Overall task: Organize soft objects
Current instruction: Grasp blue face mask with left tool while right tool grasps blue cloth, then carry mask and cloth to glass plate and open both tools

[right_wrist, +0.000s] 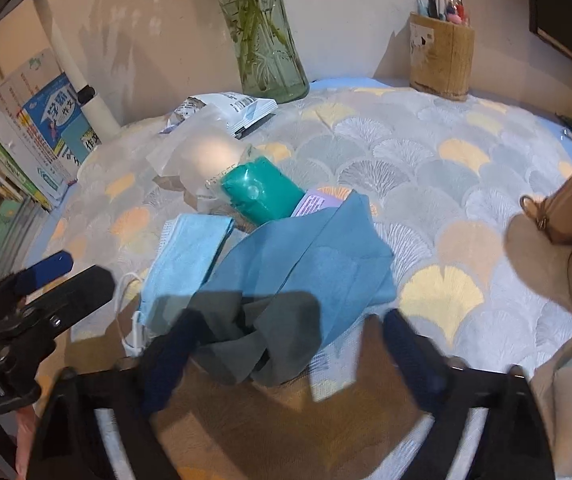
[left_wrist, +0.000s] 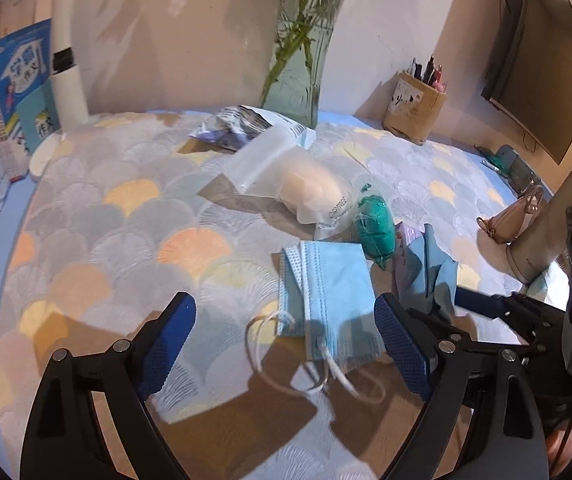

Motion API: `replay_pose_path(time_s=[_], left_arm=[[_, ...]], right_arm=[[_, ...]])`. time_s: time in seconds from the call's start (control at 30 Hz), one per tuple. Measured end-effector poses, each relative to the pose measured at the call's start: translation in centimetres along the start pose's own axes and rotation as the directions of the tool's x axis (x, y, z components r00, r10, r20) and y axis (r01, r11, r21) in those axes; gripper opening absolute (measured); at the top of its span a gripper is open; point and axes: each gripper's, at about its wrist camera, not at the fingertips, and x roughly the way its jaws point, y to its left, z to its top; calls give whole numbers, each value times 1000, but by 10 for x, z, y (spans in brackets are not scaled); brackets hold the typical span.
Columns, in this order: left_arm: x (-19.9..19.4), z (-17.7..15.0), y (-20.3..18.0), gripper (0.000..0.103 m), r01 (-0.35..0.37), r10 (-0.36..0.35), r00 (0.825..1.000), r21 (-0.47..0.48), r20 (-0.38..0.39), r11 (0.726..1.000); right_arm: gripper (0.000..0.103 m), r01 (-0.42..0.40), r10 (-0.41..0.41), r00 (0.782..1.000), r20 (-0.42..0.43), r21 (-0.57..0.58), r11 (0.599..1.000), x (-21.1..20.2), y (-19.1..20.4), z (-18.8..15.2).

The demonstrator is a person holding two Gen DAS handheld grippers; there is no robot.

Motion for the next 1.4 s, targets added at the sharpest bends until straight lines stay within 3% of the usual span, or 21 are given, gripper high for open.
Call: replay_pose_path(time_s=[0.03, 0.07, 0.17, 0.37, 0.43, 0.47, 0.53, 0.6, 0.67, 0.77, 0.97, 1.07, 1.1, 1.17, 1.2, 1.3, 1.4], left_arm=[[2, 0, 1, 90, 6, -6, 1000, -2, -4, 1000], [6, 1, 1, 90, 15, -15, 1000, -7, -12, 1000], [17, 1, -5, 90, 34, -34, 999, -7, -34, 999], [34, -4, -26, 90, 46, -43, 997, 61, -64, 997], [37, -4, -28, 83, 51, -46, 997, 62, -69, 997], [40, -5, -28, 71, 57, -53, 996, 61, -76, 997], [40, -7, -28, 62, 38, -33, 997, 71, -69, 997], [38, -8, -28, 27, 39, -34, 998, 84, -60, 996], [36, -9, -23, 14, 52, -48, 997, 72, -52, 996], [33, -9, -15, 12, 61, -60, 998, 35, -26, 998], [23, -10, -9, 12, 84, -84, 996, -8, 38, 996], [23, -10, -11, 12, 83, -83, 996, 2, 43, 997], [23, -10, -12, 12, 80, -80, 996, 6, 42, 997], [23, -11, -14, 12, 78, -79, 996, 11, 40, 997], [22, -12, -14, 12, 76, -76, 996, 14, 43, 997], [20, -13, -17, 12, 61, -63, 996, 26, 61, 998], [19, -15, -23, 12, 20, -25, 997, 56, 77, 998]], right_arm=[[56, -2, 2, 1000, -8, -24, 1000, 2, 1, 0], [45, -5, 4, 1000, -16, -40, 999, 3, 1, 0], [35, 8, -9, 1000, -4, -66, 998, -3, -4, -7], [35, -11, 11, 1000, 1, -59, 998, -21, -23, -19], [35, -3, 4, 1000, 12, -71, 997, -27, -24, -20], [35, -7, 8, 1000, 14, -69, 998, -28, -25, -21], [35, -34, 35, 999, 20, -54, 998, -31, -28, -22], [35, -71, 72, 997, 24, -37, 997, -32, -30, -23], [35, -159, 159, 987, 5, 2, 987, -31, -36, -25], [35, -249, 248, 968, 27, 42, 968, -37, -43, -32], [35, -168, 172, 985, 24, -125, 978, -61, -29, -56], [35, -125, 127, 992, 12, -124, 984, -63, -32, -61], [36, -106, 106, 994, 2, -112, 988, -60, -34, -60], [73, -62, 61, 998, -20, -77, 995, -52, -42, -57], [78, -45, 44, 999, -21, -52, 998, -51, -46, -57], [82, -116, 116, 993, 4, 12, 993, -54, -54, -56], [87, -133, 133, 991, 2, 25, 991, -50, -46, -49]])
